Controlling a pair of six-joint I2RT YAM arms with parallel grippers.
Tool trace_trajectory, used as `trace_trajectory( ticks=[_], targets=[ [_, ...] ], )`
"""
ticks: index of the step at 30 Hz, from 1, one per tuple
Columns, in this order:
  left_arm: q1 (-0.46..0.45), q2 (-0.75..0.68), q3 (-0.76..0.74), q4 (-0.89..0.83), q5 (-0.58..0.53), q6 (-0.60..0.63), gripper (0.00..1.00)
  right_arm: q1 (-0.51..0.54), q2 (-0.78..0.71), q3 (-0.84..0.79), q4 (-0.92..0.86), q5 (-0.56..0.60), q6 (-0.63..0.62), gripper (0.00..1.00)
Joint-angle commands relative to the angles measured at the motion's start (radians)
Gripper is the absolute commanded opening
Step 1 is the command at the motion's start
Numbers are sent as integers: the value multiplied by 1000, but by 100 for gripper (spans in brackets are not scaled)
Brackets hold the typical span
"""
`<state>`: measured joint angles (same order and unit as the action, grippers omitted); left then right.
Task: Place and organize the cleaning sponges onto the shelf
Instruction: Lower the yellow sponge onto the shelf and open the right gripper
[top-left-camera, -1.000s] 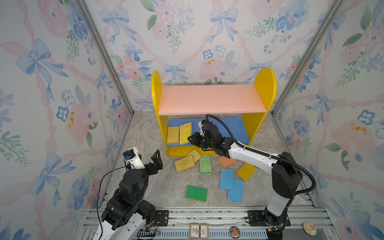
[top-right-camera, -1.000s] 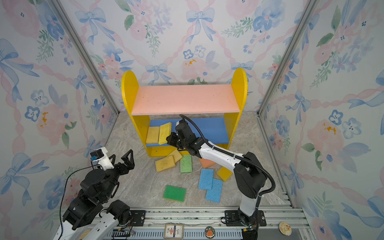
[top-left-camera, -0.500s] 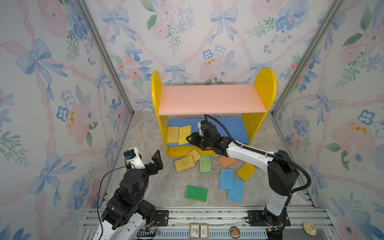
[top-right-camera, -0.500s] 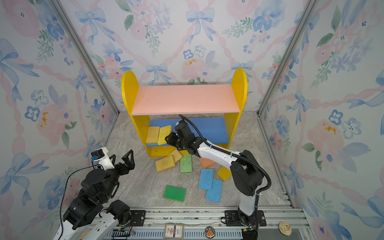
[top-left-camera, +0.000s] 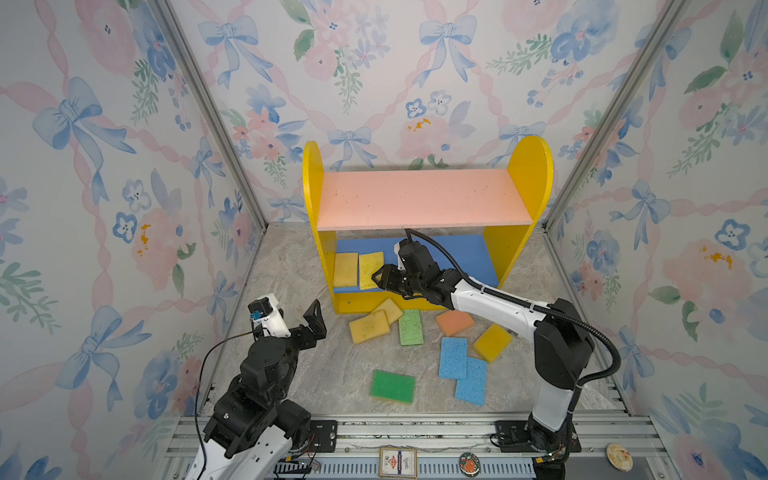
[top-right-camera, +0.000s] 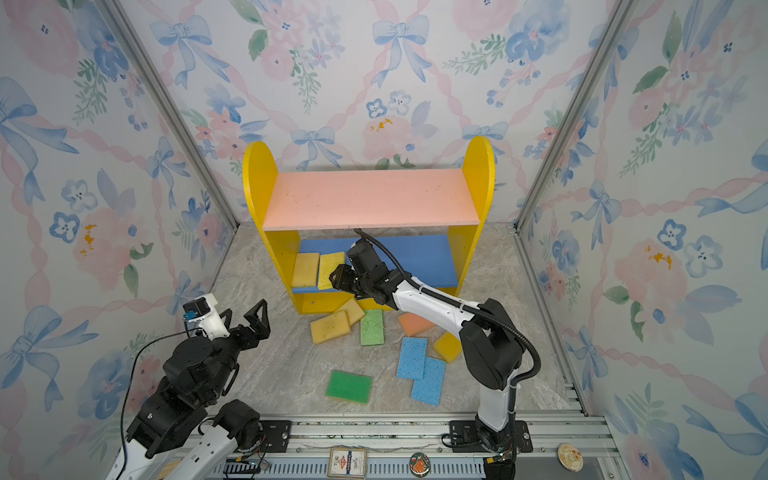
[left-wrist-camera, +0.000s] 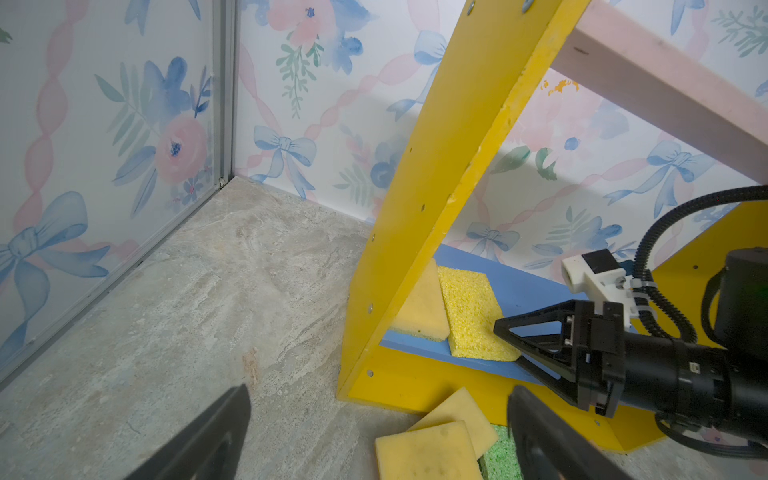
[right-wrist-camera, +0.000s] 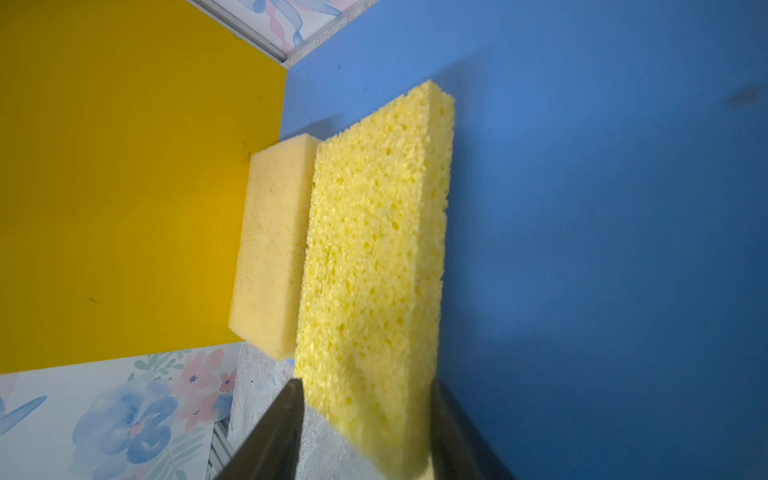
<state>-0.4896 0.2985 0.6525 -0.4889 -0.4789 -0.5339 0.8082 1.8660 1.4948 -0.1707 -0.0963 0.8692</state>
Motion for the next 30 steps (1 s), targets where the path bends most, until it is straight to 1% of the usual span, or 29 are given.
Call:
trace_trajectory(
  ticks=[1,12,21,30],
  targets=[
    [-1,-4,-7,-7,0,17,98,11,28,59,-111,51,-92,52],
    [-1,-1,-7,-7,0,17,98,16,51,76,-96,24,-100,55],
    [0,5,-8,-7,-2,18,98,21,77,87,-63,-18,-73,56],
    [-1,5,-9,-7,-2,16,98,9,42,37,-63,17,-64,57]
  ],
)
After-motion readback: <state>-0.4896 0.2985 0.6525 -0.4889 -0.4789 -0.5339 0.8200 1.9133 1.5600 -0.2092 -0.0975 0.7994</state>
